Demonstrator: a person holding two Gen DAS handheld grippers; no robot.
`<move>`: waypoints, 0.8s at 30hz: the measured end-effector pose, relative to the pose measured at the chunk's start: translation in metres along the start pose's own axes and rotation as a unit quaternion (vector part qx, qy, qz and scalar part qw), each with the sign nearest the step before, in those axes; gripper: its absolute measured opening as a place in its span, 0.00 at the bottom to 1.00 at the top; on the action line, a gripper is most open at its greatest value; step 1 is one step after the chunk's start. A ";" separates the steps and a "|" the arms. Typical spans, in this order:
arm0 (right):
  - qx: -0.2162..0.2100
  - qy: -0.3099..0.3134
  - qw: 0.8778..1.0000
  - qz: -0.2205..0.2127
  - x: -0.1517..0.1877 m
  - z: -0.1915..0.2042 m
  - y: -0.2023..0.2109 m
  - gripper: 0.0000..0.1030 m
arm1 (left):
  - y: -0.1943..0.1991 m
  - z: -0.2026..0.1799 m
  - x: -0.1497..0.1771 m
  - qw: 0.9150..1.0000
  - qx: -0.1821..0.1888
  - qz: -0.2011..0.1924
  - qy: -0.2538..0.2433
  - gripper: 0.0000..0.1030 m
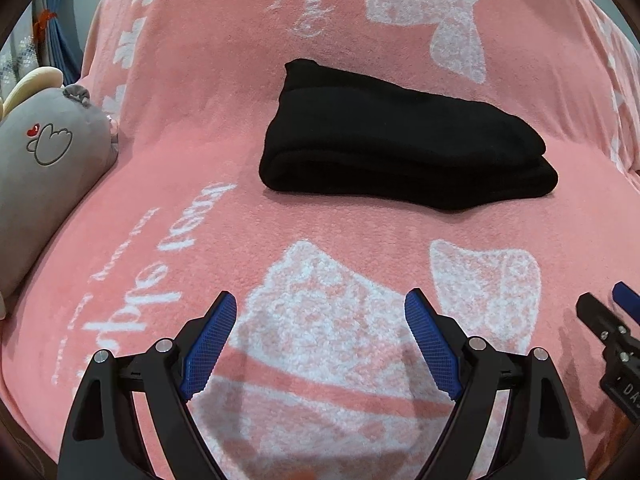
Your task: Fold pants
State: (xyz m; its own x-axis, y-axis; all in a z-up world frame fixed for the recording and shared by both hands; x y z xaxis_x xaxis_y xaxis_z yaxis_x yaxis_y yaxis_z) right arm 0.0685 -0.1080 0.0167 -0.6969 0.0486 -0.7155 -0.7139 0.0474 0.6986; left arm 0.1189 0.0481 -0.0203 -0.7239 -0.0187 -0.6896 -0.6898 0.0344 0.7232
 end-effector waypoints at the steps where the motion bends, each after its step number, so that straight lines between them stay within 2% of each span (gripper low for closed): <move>1: 0.000 0.002 1.000 -0.001 0.000 0.000 0.000 0.72 | 0.000 0.001 0.000 1.000 0.001 0.000 0.003 0.81; 17: 0.004 0.010 1.000 -0.004 0.000 0.004 0.001 0.72 | -0.010 0.005 0.001 0.999 0.011 0.024 0.026 0.81; 24: 0.002 0.014 1.000 -0.006 0.000 0.006 0.001 0.72 | -0.005 -0.003 0.003 1.000 0.011 0.007 0.005 0.83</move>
State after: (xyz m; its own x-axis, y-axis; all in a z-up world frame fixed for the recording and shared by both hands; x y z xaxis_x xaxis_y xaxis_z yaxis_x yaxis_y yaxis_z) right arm 0.0682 -0.1016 0.0170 -0.6897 0.0200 -0.7238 -0.7222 0.0528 0.6897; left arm 0.1200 0.0450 -0.0256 -0.7343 -0.0288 -0.6782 -0.6786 0.0561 0.7324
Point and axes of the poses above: each gripper's, at about its wrist camera, not at the fingertips, and y roughly against the way its jaws point, z to its left, x to its underside, the point moved 2 cm from there along -y, roughly the way its jaws point, and after that the axes turned 9 degrees about y, right-handed, at the moved point
